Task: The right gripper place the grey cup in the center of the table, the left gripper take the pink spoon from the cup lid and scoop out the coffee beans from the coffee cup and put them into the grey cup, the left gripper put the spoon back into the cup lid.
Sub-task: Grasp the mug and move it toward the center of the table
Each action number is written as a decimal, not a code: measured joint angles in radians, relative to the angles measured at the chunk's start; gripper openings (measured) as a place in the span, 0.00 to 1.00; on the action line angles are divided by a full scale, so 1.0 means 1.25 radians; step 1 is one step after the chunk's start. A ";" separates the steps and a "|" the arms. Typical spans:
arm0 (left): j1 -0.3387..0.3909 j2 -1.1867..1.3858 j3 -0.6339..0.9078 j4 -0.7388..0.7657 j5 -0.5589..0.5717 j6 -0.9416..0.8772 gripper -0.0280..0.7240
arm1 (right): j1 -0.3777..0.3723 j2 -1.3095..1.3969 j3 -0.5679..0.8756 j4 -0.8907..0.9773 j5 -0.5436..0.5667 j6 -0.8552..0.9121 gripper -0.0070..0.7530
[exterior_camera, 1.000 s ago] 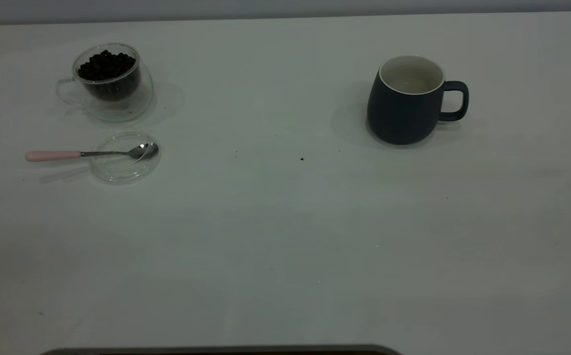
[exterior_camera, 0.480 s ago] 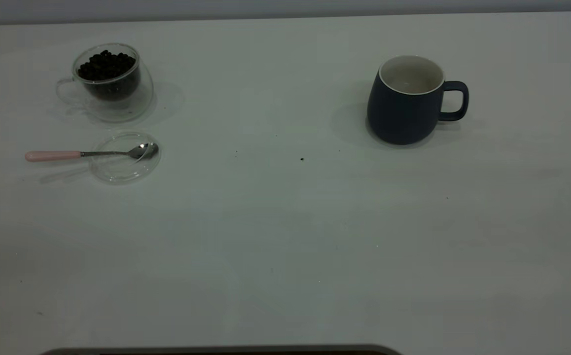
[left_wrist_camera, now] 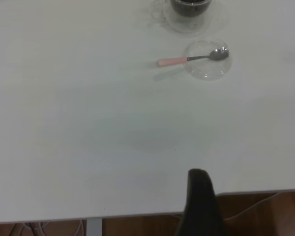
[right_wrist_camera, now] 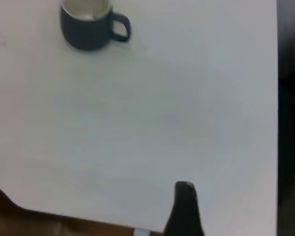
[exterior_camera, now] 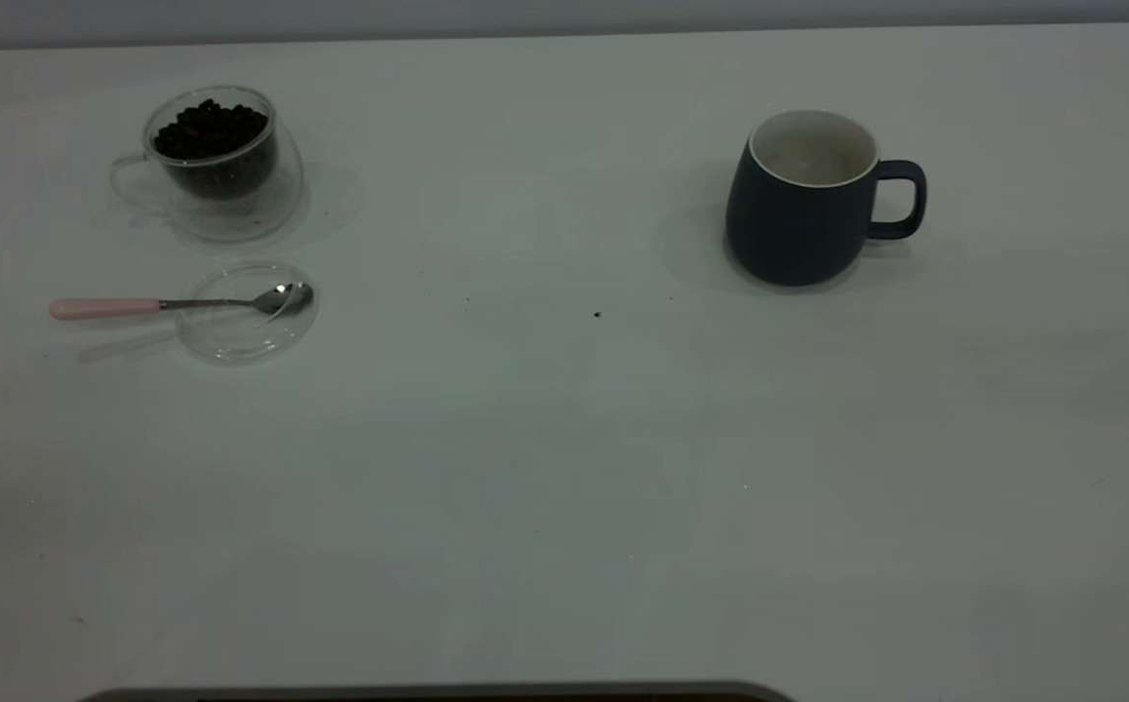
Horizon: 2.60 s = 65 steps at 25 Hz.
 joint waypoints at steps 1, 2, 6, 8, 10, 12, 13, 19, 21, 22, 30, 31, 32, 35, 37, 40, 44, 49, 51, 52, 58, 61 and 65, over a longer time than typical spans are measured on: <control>0.000 0.000 0.000 0.000 0.000 0.000 0.82 | 0.000 0.063 -0.015 -0.004 -0.022 -0.006 0.89; 0.000 0.000 0.000 0.000 0.000 0.000 0.82 | 0.000 0.116 -0.027 -0.013 -0.054 -0.015 0.89; 0.000 0.000 0.000 0.000 0.000 0.000 0.82 | 0.000 0.363 -0.052 -0.048 -0.204 -0.071 0.89; 0.000 0.000 0.000 0.000 0.000 0.000 0.82 | 0.000 0.493 -0.064 -0.054 -0.278 -0.120 0.89; 0.000 0.000 0.000 0.000 0.000 0.000 0.82 | 0.000 0.610 -0.082 -0.055 -0.353 -0.192 0.89; 0.000 0.000 0.000 0.000 0.000 0.000 0.82 | 0.000 0.729 -0.109 -0.055 -0.405 -0.254 0.89; 0.000 0.000 0.000 0.000 0.000 0.000 0.82 | 0.000 0.794 -0.131 -0.055 -0.430 -0.282 0.89; 0.000 0.000 0.000 0.000 0.000 0.002 0.82 | 0.009 1.141 -0.313 -0.055 -0.463 -0.430 0.87; 0.000 0.000 0.000 0.000 0.000 0.002 0.82 | 0.022 1.232 -0.370 -0.054 -0.465 -0.482 0.87; 0.000 0.000 0.000 0.000 0.000 0.001 0.82 | 0.030 1.270 -0.401 -0.054 -0.465 -0.506 0.87; 0.000 0.000 0.000 0.000 0.000 0.001 0.82 | 0.080 1.454 -0.588 -0.054 -0.476 -0.646 0.86; 0.000 0.000 0.000 0.000 0.000 0.001 0.82 | 0.085 1.468 -0.603 -0.054 -0.477 -0.656 0.86; 0.000 0.000 0.000 0.000 0.000 0.001 0.82 | 0.087 1.482 -0.620 -0.054 -0.478 -0.669 0.86; 0.000 0.000 0.000 0.000 0.000 0.001 0.82 | 0.096 1.515 -0.657 -0.055 -0.483 -0.691 0.85; 0.000 0.000 0.000 0.000 0.000 0.001 0.82 | 0.104 1.531 -0.675 -0.055 -0.487 -0.701 0.84; 0.000 0.000 0.000 0.000 0.000 0.001 0.82 | 0.128 1.550 -0.690 -0.055 -0.492 -0.711 0.83; 0.000 0.000 0.000 0.000 0.000 0.001 0.82 | 0.172 1.560 -0.691 -0.055 -0.497 -0.713 0.83; 0.000 0.000 0.000 0.000 0.000 0.001 0.82 | 0.233 1.561 -0.691 -0.040 -0.511 -0.716 0.81; 0.000 0.000 0.000 0.000 0.000 0.001 0.82 | 0.259 1.561 -0.692 -0.021 -0.524 -0.716 0.81; 0.000 0.000 0.000 0.000 0.000 0.000 0.82 | 0.271 1.561 -0.692 -0.009 -0.531 -0.716 0.80; 0.000 0.000 0.000 0.000 0.000 0.000 0.82 | 0.352 1.561 -0.692 0.074 -0.580 -0.716 0.79; 0.000 0.000 0.000 0.000 0.000 0.000 0.82 | 0.393 1.561 -0.692 0.121 -0.613 -0.716 0.79; 0.000 0.000 0.000 0.000 0.000 0.000 0.82 | 0.436 1.561 -0.692 0.171 -0.646 -0.716 0.79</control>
